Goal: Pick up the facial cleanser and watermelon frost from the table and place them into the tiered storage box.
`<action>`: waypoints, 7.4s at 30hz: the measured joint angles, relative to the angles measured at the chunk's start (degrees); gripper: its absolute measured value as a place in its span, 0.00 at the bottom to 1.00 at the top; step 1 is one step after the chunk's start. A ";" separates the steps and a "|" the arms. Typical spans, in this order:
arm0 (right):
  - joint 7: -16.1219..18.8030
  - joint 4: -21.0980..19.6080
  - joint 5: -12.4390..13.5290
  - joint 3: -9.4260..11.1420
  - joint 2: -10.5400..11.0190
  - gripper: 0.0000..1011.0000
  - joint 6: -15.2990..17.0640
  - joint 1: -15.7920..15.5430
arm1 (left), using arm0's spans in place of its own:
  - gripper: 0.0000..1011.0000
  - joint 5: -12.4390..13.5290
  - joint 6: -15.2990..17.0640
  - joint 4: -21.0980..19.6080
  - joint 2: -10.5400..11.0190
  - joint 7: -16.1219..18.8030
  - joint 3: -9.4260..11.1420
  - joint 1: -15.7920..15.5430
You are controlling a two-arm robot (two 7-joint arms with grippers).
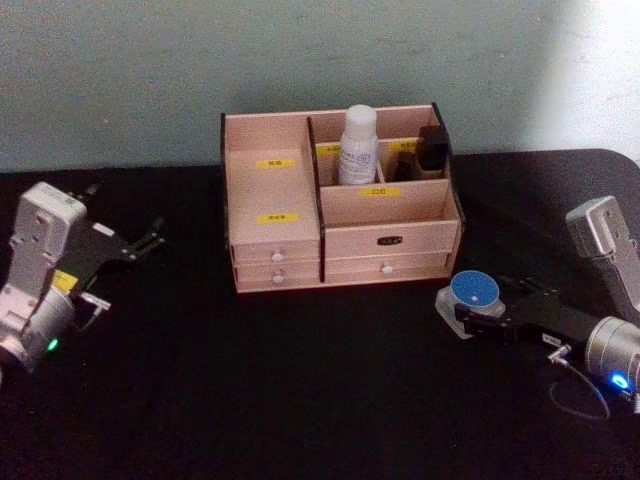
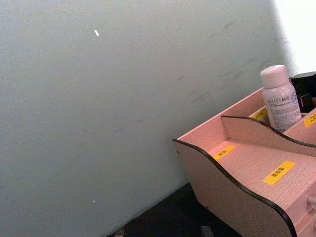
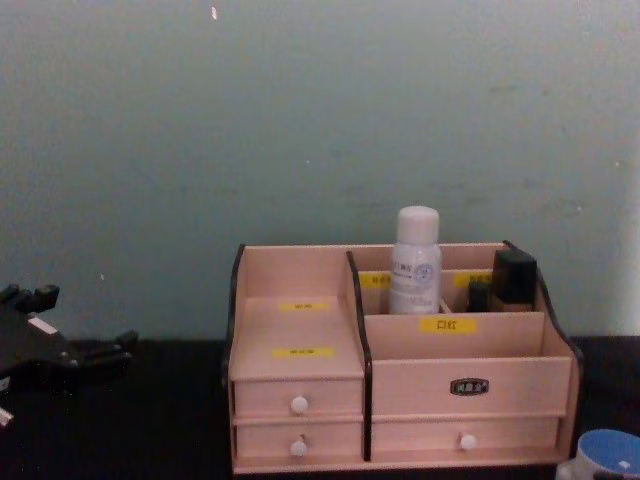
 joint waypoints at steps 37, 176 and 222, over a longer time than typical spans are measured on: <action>0.14 -0.03 -0.24 -0.07 0.08 0.69 -0.47 -0.04 | 0.99 0.00 0.00 0.00 0.00 0.00 0.00 0.00; 15.50 36.65 -5.37 -19.55 -22.52 0.69 -7.01 39.79 | 0.99 0.00 0.00 0.00 0.00 0.00 0.00 0.00; 15.07 31.21 -4.68 -18.29 -20.92 0.99 -8.16 37.45 | 0.99 0.00 0.00 0.00 0.00 0.00 0.00 0.00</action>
